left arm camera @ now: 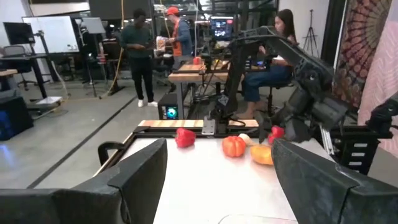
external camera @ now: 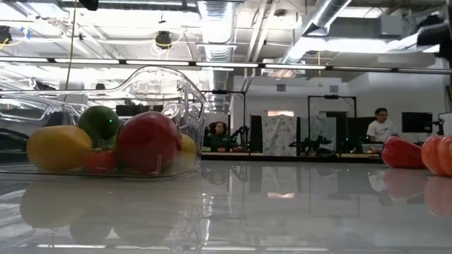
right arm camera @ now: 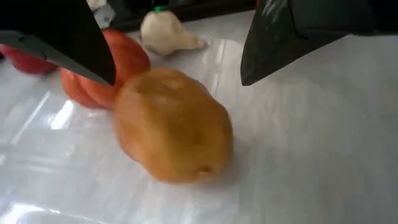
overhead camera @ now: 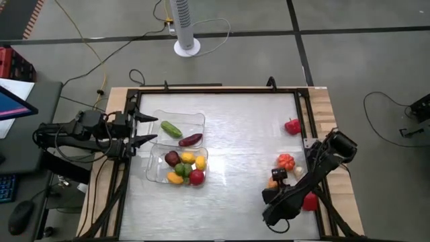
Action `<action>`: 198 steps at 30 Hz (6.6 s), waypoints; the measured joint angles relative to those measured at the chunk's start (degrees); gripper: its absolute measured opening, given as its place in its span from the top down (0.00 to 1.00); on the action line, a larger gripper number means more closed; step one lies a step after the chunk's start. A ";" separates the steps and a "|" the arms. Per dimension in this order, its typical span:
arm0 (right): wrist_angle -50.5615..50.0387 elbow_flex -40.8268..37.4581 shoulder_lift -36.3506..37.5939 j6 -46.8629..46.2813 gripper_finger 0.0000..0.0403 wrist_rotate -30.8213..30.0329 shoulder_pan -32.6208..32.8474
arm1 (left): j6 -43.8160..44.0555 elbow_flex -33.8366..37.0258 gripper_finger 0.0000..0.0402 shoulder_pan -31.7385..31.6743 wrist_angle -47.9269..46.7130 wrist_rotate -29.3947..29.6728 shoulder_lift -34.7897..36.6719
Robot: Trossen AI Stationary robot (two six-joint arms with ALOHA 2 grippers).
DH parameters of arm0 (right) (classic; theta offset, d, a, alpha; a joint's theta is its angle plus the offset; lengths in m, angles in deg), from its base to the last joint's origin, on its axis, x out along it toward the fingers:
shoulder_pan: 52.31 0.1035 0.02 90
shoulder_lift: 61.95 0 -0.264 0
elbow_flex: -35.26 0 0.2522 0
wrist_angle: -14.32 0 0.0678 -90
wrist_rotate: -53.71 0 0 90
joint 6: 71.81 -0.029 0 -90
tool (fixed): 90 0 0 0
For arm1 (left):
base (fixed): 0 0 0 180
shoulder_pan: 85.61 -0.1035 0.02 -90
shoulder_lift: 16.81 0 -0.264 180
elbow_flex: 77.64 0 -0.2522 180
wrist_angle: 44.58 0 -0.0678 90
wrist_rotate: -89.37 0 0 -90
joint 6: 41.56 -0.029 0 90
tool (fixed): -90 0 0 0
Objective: Sort produce into baskets
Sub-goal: Put the brown potato into the top transparent bin, then put the orange pumpkin into the top transparent bin, then put the top red bell pepper into the top transparent bin
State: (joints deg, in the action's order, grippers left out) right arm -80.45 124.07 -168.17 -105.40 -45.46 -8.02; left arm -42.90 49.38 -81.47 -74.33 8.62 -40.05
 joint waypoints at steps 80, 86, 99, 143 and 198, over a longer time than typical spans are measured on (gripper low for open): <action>10.42 13.47 4.60 7.90 0.09 0.52 -43.12 | -1.17 0.00 0.32 -0.02 -0.88 2.35 -0.13; -8.58 10.95 4.66 -4.31 0.09 -0.93 -36.77 | -0.05 0.00 0.32 -0.02 -1.14 2.34 -0.31; -8.07 -5.48 8.57 -13.60 0.09 11.81 -26.61 | 0.29 0.00 0.32 -0.02 -1.27 2.32 -0.37; 24.37 -1.94 15.31 -8.00 0.27 -3.19 -30.86 | -0.41 0.00 0.32 0.00 -0.40 2.26 -0.37; 4.52 19.67 -0.47 12.49 0.11 -16.72 -48.47 | -1.03 0.00 0.32 -0.02 -0.39 1.64 -0.37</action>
State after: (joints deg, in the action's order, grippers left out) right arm -75.93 143.73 -168.64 -92.91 -62.18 -56.49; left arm -43.93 49.38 -81.48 -74.73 10.26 -40.42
